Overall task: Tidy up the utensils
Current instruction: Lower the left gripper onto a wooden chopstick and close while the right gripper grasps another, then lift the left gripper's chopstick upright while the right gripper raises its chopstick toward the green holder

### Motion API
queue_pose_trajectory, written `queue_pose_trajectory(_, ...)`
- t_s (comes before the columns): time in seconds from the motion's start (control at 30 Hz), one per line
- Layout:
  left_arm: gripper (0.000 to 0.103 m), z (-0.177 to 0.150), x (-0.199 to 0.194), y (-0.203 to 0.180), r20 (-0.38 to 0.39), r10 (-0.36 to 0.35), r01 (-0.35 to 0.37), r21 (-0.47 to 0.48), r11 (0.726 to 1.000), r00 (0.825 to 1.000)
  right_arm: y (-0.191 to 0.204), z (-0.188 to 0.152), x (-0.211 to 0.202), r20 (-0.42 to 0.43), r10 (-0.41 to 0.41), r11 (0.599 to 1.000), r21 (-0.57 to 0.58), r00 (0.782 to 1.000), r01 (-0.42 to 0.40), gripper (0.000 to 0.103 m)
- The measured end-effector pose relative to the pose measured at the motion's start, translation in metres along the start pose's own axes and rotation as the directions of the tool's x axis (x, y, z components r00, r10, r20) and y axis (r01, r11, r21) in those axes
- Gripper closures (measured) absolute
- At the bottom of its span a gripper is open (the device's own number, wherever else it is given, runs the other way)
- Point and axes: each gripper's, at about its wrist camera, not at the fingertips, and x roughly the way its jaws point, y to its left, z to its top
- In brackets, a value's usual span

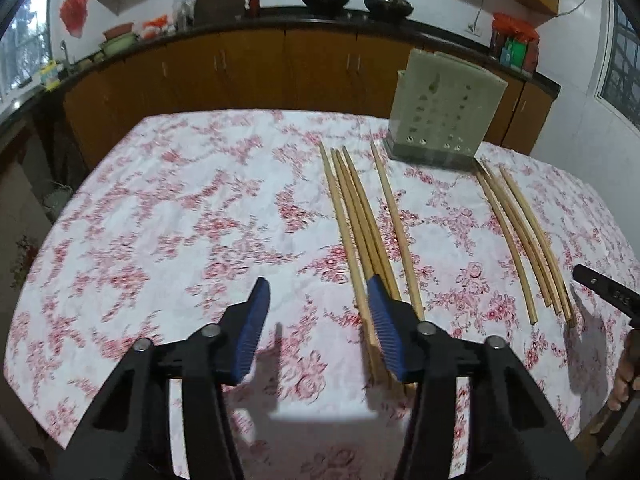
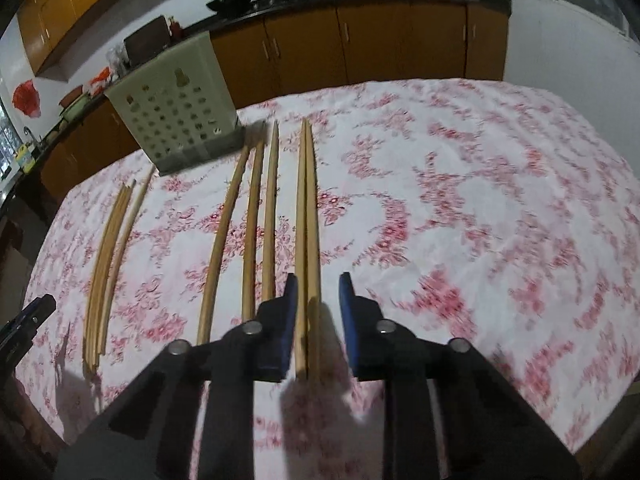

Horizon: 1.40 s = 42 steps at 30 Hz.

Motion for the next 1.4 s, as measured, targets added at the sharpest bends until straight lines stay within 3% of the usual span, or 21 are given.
queue_pose_trajectory(0.17, 0.059, 0.003, 0.016, -0.002, -0.043, -0.017, 0.017, -0.003, 1.000, 0.999, 0.001, 0.006, 0.019, -0.041, 0.002, 1.000, -0.004, 0.999, -0.002, 0.089)
queue_pose_trajectory(0.33, 0.067, 0.003, 0.029, -0.003, -0.084, -0.039, 0.037, -0.017, 0.999, 0.996, 0.001, 0.011, 0.023, -0.014, -0.052, 0.998, -0.022, 0.999, 0.051, 0.098)
queue_pose_trajectory(0.5, 0.069, 0.005, 0.032, -0.008, -0.092, -0.067, 0.066, -0.009, 0.998, 0.994, -0.006, 0.014, 0.025, -0.012, -0.048, 0.999, 0.000, 0.999, 0.048, 0.097)
queue_pose_trajectory(0.83, 0.079, 0.005, 0.042, -0.010, -0.125, -0.054, 0.055, 0.007, 0.998, 0.991, -0.001, 0.010, 0.025, -0.019, -0.058, 0.998, -0.027, 0.998, 0.058, 0.093)
queue_pose_trajectory(1.0, 0.094, 0.004, 0.045, -0.012, -0.132, -0.035, 0.041, 0.039, 0.998, 0.991, 0.004, 0.004, 0.025, -0.017, -0.064, 0.996, -0.061, 0.998, 0.063, 0.092)
queue_pose_trajectory(1.4, 0.095, 0.034, 0.072, 0.009, -0.105, 0.008, -0.001, 0.062, 0.998, 0.994, -0.011, 0.030, 0.042, 0.010, -0.078, 0.996, -0.042, 0.997, 0.079, 0.095)
